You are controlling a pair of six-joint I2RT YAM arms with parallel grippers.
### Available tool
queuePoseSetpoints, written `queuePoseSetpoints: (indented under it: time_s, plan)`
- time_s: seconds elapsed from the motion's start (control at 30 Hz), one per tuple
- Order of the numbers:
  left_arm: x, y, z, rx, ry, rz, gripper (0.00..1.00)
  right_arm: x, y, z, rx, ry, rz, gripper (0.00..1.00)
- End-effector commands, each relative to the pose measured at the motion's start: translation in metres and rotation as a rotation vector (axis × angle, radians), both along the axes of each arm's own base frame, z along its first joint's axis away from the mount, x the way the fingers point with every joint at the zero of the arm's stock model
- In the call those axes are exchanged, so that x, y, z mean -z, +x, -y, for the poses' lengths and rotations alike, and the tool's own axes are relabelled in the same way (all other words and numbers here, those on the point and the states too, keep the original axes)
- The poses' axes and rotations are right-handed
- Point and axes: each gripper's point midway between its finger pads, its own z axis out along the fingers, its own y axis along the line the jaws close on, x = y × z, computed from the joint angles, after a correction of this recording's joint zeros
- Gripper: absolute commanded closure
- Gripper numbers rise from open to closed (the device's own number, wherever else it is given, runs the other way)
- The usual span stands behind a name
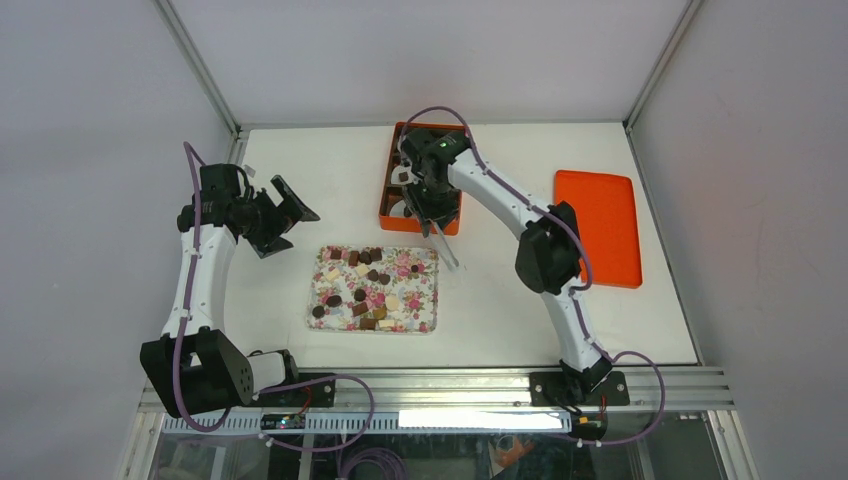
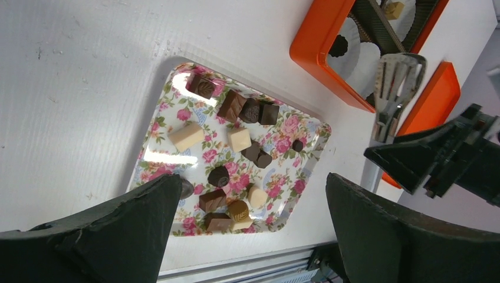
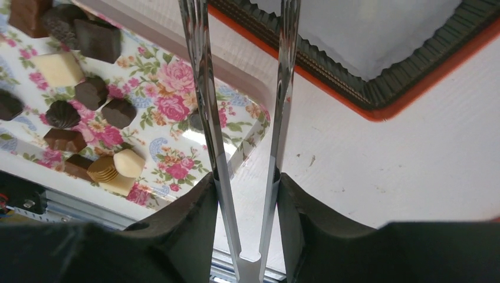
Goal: Pack the chocolate
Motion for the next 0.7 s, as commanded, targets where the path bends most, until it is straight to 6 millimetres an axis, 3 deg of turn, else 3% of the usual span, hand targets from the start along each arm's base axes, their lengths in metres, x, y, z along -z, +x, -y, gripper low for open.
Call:
queuePoseSetpoints:
  time_s: [0.0,0.17,0.23,0.37,0.5,0.67]
  plan:
    - [-0.019,0.004,0.001,0.014,-0.010,0.076,0.01,-0.094,-0.005,0.004,-0.013,0.136,0.196,0.59]
    - [-0.021,0.005,0.002,0.025,-0.007,0.085,0.01,-0.080,-0.062,0.019,-0.051,0.085,0.123,0.59]
    - [-0.023,0.004,0.003,0.023,-0.017,0.087,0.01,-0.058,-0.101,0.025,-0.067,0.050,0.047,0.59]
    - [-0.020,0.003,0.004,0.017,-0.030,0.076,0.01,-0.024,-0.152,0.034,-0.064,0.017,-0.058,0.59]
    - [-0.017,0.002,0.005,0.016,-0.038,0.068,0.01,-0.004,-0.172,0.035,-0.064,-0.004,-0.094,0.59]
    - [-0.018,0.000,0.007,0.009,-0.049,0.070,0.01,0.010,-0.174,0.031,-0.094,-0.037,-0.107,0.59]
